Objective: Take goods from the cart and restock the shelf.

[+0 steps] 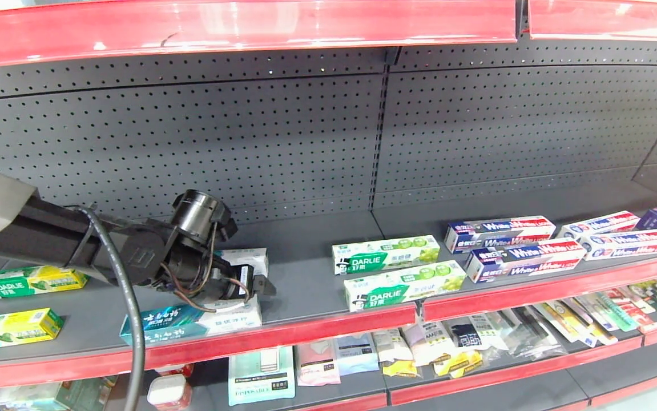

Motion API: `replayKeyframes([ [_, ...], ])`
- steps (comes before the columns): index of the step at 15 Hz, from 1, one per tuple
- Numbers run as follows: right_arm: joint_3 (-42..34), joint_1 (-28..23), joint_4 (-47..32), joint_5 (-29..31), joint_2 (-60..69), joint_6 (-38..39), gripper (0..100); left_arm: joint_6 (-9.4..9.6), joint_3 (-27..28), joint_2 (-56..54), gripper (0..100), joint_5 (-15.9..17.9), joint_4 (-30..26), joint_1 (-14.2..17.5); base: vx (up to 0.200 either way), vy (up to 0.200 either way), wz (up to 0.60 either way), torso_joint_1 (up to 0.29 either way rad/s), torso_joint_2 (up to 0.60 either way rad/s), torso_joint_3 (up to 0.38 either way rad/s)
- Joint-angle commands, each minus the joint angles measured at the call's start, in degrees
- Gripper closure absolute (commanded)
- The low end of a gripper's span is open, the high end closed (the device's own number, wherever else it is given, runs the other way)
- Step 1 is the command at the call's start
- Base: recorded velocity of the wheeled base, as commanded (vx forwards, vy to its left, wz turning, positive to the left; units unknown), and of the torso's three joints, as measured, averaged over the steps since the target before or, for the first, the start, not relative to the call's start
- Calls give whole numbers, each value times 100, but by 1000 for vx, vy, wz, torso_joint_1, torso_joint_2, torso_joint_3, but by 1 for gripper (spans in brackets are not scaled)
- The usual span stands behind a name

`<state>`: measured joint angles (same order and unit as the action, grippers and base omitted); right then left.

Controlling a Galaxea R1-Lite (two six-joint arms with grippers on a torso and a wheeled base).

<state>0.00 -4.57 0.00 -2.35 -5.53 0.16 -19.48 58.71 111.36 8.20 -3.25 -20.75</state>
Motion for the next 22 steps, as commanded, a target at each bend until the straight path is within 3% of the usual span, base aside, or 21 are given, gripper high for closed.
replayKeyframes([
  [1, 0, 0, 0, -2, -9, 2, 0, -3, 0, -18, 0, 6, 0, 1, 0, 0, 0, 0, 0, 0],
  [7, 0, 0, 0, -2, -9, 2, 0, 6, 88, 123, 0, 164, 18, -70, 0, 0, 0, 0, 0, 0],
  [22, 0, 0, 0, -2, -9, 2, 0, 6, 167, 263, 0, 164, 123, -114, 0, 0, 0, 0, 0, 0],
])
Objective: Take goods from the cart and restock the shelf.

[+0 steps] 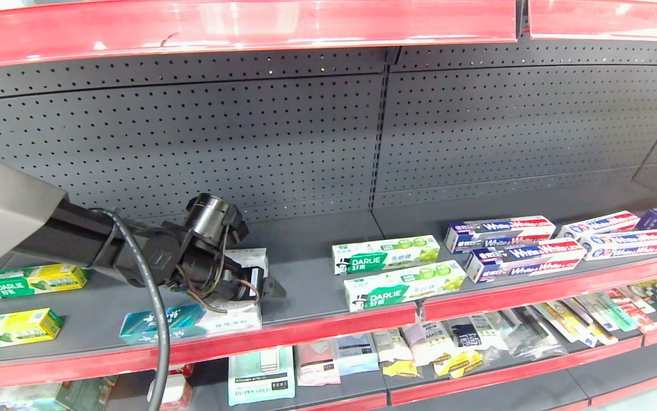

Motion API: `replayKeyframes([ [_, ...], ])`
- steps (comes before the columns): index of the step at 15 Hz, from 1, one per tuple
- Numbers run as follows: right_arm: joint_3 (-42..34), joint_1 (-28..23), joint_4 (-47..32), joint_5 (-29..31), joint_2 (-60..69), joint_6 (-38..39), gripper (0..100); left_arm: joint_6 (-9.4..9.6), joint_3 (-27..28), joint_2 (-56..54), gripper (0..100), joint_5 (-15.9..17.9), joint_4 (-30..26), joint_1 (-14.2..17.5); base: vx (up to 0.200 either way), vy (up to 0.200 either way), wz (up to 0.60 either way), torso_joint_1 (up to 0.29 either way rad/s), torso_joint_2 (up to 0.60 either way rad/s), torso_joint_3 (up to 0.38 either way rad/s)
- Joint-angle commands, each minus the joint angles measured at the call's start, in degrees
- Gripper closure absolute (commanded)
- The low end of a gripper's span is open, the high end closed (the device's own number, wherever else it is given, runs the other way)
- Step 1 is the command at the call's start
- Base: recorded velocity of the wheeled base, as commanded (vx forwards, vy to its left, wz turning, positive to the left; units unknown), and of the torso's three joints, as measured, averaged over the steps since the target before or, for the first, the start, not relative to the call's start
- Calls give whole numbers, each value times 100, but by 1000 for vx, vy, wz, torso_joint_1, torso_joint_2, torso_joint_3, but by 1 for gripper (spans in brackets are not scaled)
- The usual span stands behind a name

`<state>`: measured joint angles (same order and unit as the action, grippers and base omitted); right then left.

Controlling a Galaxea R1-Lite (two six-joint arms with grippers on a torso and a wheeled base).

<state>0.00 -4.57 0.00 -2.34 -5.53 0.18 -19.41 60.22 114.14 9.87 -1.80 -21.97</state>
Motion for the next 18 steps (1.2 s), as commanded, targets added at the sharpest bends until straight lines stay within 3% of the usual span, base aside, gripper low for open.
replayKeyframes([
  [1, 0, 0, 0, -3, -9, -1, 0, 7, 51, -50, 0, -3, 22, 17, 0, 0, 0, 0, 0, 0],
  [6, 0, 0, 0, -3, -9, -1, 0, 69, -19, -445, 0, -12, 128, 35, 0, 0, 0, 0, 0, 0],
  [10, 0, 0, 0, -3, -9, -1, 0, 95, -529, -1315, 0, -100, 172, 35, 0, 0, 0, 0, 0, 0],
  [12, 0, 0, 0, -3, -9, -1, 0, 86, -1127, -2010, 0, -486, 339, 35, 0, 0, 0, 0, 0, 0],
  [14, 0, 0, 0, -3, -9, -1, 0, 86, -1610, -2836, 0, -522, 321, 131, 0, 0, 0, 0, 0, 0],
  [16, 0, 0, 0, -3, -9, -1, 0, 192, -2032, -3785, 0, -486, 286, 369, 0, 0, 0, 0, 0, 0],
  [18, 0, 0, 0, -3, -9, -1, 0, 517, -2911, -5068, 0, -399, 286, 685, 0, 0, 0, 0, 0, 0],
])
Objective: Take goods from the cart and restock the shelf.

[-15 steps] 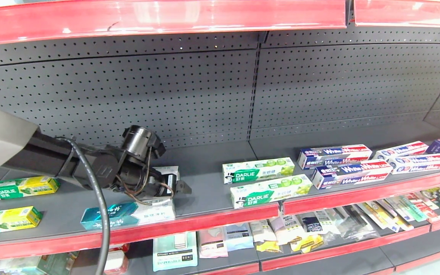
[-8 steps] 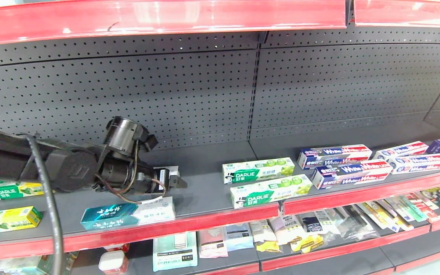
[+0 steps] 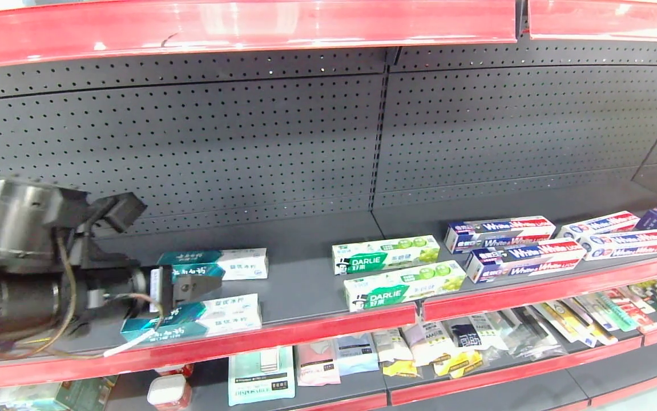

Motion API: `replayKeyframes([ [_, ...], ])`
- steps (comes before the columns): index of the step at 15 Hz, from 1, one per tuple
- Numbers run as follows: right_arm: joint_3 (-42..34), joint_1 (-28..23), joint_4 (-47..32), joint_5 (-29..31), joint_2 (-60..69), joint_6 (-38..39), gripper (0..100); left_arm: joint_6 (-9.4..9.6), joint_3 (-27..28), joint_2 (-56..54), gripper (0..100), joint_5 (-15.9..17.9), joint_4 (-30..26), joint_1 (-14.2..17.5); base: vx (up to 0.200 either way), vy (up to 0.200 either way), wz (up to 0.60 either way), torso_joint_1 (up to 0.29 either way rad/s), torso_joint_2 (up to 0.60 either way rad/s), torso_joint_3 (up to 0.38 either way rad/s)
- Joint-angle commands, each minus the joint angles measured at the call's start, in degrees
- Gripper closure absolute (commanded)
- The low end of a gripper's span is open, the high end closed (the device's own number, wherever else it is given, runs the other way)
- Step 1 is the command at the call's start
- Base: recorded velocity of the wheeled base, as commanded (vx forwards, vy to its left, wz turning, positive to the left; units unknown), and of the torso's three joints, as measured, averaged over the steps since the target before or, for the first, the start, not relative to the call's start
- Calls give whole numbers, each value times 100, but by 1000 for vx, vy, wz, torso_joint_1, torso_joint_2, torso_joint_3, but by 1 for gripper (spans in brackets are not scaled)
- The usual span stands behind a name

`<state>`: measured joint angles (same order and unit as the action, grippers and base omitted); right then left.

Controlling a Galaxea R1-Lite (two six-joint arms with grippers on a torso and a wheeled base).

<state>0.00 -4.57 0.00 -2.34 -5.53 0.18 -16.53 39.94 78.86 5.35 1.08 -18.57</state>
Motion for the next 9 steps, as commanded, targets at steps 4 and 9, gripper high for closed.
replayKeyframes([
  [4, 0, 0, 0, -3, -9, -1, 0, 1011, -2376, -3448, 0, 309, -117, 670, 0, 0, 0, 0, 0, 0],
  [9, 0, 0, 0, -3, -9, -1, 0, 1011, -2623, -4819, 0, 353, -820, 890, 0, 0, 0, 0, 0, 0],
])
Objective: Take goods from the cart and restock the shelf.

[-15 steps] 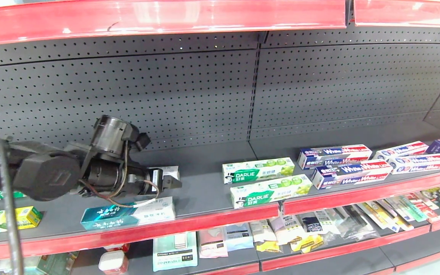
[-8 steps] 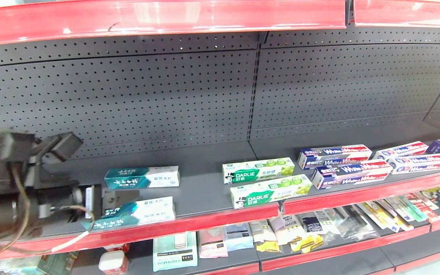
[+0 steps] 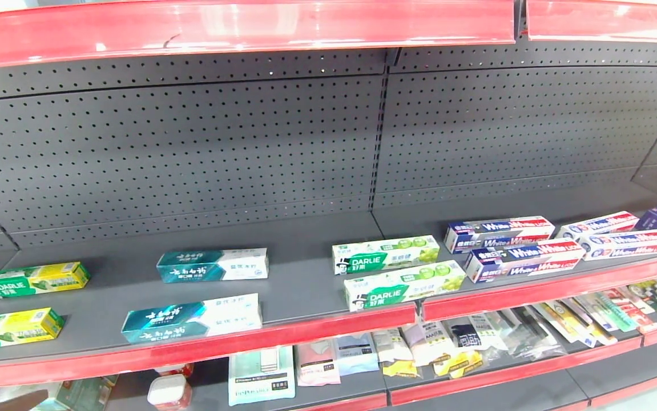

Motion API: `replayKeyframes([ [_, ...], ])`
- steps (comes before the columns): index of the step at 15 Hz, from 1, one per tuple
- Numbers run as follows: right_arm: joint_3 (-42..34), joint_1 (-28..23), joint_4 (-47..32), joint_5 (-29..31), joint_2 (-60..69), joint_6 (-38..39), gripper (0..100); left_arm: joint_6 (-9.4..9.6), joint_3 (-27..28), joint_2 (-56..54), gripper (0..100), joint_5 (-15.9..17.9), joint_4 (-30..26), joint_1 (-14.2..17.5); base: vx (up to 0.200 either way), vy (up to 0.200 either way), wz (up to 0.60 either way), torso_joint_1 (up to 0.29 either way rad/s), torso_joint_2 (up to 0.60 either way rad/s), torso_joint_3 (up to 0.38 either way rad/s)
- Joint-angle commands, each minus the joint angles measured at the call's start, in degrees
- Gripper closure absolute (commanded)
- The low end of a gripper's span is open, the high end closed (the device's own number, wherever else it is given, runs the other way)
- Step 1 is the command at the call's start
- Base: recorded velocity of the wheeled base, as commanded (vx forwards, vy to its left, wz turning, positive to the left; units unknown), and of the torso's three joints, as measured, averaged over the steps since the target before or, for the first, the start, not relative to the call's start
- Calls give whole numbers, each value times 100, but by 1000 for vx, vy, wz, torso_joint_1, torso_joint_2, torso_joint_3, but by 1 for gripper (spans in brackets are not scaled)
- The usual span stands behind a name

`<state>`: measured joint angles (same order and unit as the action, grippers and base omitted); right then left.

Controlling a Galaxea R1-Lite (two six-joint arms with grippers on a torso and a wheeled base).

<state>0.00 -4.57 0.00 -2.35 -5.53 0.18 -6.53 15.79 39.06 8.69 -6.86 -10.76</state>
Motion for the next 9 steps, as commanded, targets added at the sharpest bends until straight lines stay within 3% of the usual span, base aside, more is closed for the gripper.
replayKeyframes([
  [1, 0, 0, 0, -2, -9, -1, 0, 29, -313, -1155, 0, 71, -105, 198, 0, 0, 0, 0, 0, 0],
  [3, 0, 0, 0, -2, -9, -1, 0, 21, -427, -1849, 0, 142, -368, 198, 0, 0, 0, 0, 0, 0],
  [7, 0, 0, 0, -2, -9, -1, 0, 214, -937, -2939, 0, 27, -360, 215, 0, 0, 0, 0, 0, 0],
  [9, 0, 0, 0, -2, -9, -1, 0, 223, -981, -3299, 0, -1054, -298, 259, 0, 0, 0, 0, 0, 0],
])
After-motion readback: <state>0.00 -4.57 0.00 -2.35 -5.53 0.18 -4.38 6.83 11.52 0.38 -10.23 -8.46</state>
